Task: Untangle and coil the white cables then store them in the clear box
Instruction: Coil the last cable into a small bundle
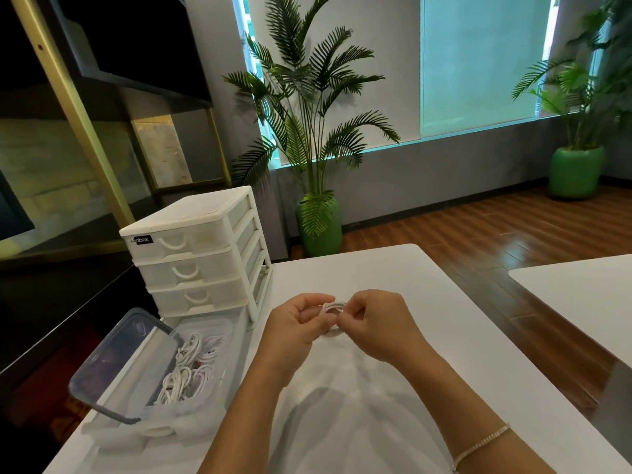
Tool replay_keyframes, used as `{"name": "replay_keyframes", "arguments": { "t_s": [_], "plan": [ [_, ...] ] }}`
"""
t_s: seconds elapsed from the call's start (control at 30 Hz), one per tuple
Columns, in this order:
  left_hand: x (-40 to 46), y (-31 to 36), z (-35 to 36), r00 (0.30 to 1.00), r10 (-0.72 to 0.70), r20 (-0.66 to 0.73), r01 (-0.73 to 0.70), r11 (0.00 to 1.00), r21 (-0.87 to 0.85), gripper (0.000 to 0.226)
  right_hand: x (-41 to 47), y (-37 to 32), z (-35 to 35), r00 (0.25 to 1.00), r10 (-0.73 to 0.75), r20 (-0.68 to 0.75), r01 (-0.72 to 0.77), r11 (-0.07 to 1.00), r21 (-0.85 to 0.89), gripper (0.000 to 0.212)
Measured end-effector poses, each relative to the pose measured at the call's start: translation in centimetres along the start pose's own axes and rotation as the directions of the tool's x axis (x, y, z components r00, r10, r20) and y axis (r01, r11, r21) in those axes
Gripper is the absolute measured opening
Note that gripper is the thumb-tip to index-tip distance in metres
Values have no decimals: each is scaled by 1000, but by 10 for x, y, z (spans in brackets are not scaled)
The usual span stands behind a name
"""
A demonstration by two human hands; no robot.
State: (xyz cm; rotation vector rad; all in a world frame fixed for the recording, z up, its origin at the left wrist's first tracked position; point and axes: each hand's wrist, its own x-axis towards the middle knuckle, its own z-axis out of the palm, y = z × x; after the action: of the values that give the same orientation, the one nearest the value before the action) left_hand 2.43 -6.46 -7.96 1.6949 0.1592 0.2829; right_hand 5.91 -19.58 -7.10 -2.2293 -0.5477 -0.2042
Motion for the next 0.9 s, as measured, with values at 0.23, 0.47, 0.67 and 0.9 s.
{"name": "replay_keyframes", "arguments": {
  "t_s": [0.23,0.47,0.67,0.9],
  "plan": [
    [-1,-4,4,938,339,-72,-254,814,523,22,1,-1,-2,932,316,177,-362,845,393,23],
    [-3,-8,13,809,587,-27,-394,576,716,26,2,-2,-5,848,407,341,-530,627,571,16],
    [5,-19,13,715,699,-11,-432,454,780,29,3,-2,-4,832,393,391,-551,499,669,13],
    [4,-10,7,983,182,-17,-157,888,432,16,4,-3,-6,856,372,359,-515,558,651,19]
  ]
}}
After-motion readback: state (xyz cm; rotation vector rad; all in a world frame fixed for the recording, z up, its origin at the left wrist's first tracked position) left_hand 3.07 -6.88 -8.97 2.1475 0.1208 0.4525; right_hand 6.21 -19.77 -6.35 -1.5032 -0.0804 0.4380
